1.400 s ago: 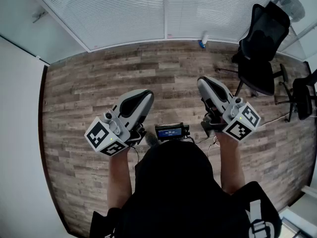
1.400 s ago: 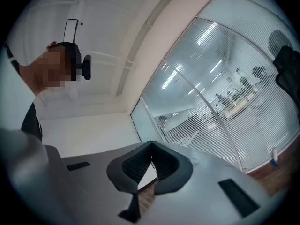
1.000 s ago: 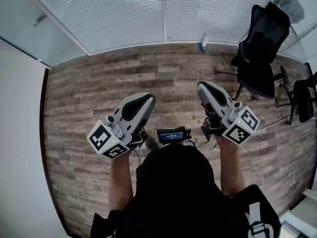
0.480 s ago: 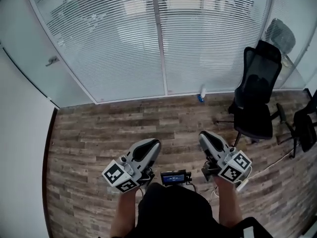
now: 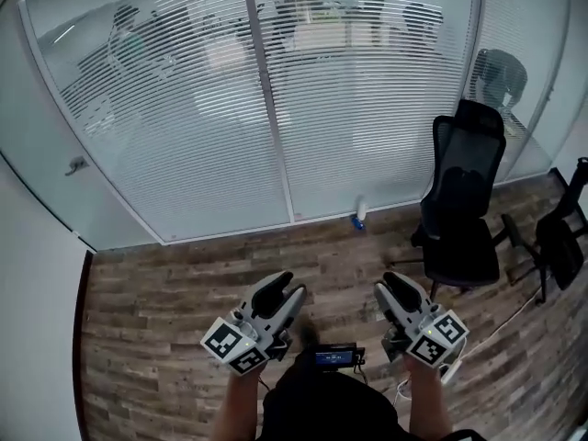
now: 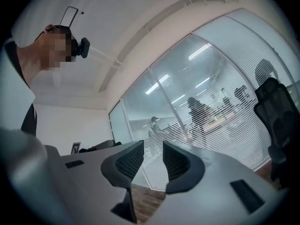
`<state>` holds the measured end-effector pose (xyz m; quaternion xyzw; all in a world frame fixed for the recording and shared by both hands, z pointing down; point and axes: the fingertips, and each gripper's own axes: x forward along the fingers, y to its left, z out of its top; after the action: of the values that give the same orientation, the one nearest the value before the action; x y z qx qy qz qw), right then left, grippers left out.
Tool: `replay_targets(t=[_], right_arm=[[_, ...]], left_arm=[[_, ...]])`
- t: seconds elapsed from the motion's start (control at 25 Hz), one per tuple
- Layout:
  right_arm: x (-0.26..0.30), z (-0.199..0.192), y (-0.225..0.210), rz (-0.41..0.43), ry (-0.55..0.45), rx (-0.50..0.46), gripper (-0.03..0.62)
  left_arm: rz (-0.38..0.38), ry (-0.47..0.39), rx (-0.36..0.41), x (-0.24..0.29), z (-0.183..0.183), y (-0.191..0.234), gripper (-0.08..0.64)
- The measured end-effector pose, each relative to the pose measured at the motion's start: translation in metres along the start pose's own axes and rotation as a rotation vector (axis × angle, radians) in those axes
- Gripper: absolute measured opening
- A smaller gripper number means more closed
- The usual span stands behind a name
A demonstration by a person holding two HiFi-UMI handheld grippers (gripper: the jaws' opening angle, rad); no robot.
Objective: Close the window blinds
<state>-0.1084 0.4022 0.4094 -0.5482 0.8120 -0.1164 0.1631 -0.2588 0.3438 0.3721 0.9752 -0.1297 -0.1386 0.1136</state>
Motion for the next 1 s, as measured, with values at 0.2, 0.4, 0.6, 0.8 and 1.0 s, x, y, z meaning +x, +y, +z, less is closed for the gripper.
replay_targets(t=[0.2,0.4,0.6,0.8,1.0], right_arm=[[0.054,0.013,-0.052,-0.045,0.021,-0.046,0.11],[0.127,0.042,-0.086,-0.027,0.013,-0.064,0.11],[0.175,0.049,-0.111,-0.03,0.024,-0.033,0.109],[0.199,0.045,-0.14,-0.047,0.04,-0.004,0.109],[0.225,0.043,-0.178,-0.032,0.055,0.035,0.109]], left_arm=[[-0.019,-0.021,-0.028,0.051,-0.002,0.068,0.138],[-0.053,-0.043,-0.031,0.096,0.021,0.13,0.138],[-0.07,-0.042,-0.048,0.123,0.029,0.176,0.138],[-0.066,0.004,-0.086,0.149,0.013,0.206,0.138],[-0.003,0.038,-0.095,0.173,0.005,0.239,0.138]])
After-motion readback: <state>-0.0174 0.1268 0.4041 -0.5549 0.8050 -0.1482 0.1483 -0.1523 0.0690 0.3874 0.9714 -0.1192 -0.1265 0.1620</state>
